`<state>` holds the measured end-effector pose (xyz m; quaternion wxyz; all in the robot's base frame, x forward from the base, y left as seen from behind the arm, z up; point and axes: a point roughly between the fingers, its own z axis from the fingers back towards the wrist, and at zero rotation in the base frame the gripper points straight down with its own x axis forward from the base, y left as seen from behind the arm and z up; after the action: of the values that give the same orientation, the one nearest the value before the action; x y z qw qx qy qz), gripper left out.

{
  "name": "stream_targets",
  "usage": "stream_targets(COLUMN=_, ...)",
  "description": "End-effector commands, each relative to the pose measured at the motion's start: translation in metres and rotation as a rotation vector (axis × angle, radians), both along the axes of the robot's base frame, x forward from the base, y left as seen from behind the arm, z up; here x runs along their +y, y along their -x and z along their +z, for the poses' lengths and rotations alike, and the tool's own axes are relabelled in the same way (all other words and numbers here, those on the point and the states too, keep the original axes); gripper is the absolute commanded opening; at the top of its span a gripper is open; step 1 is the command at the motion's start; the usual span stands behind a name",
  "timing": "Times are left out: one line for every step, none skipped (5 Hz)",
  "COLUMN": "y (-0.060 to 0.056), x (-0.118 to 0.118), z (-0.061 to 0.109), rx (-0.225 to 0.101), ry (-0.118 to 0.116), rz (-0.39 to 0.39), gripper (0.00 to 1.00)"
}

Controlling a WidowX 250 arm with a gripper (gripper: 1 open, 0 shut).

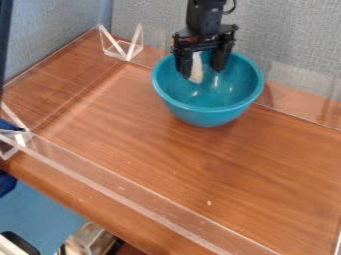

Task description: Put the mushroom in the blue bowl

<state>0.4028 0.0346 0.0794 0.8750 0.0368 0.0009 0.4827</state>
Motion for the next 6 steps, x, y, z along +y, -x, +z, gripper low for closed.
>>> stream_targets(y=0.0, x=0.004, z=0.045, rx=-0.098, ry=-0.003, rz=0.021, gripper=1.0)
stream_targets(y=0.004, x=0.003, z=0.05, rx=-0.097, ry=0.0, rz=0.029, gripper=1.0)
stream_targets(y=0.009, x=0.001, z=0.058, rx=-0.103, ry=0.005, rz=0.034, gripper=1.0)
stream_targets(y=0.018, x=0.0, z=0.077, rx=-0.129, ry=0.009, rz=0.044, gripper=1.0)
stream_targets(y=0.025, x=-0.004, z=0.091, rx=-0.145, ry=0.011, rz=0.034, gripper=1.0)
stream_targets(y=0.031, x=-0.006, z=0.091, rx=-0.141, ry=0.002, rz=0.026, gripper=1.0)
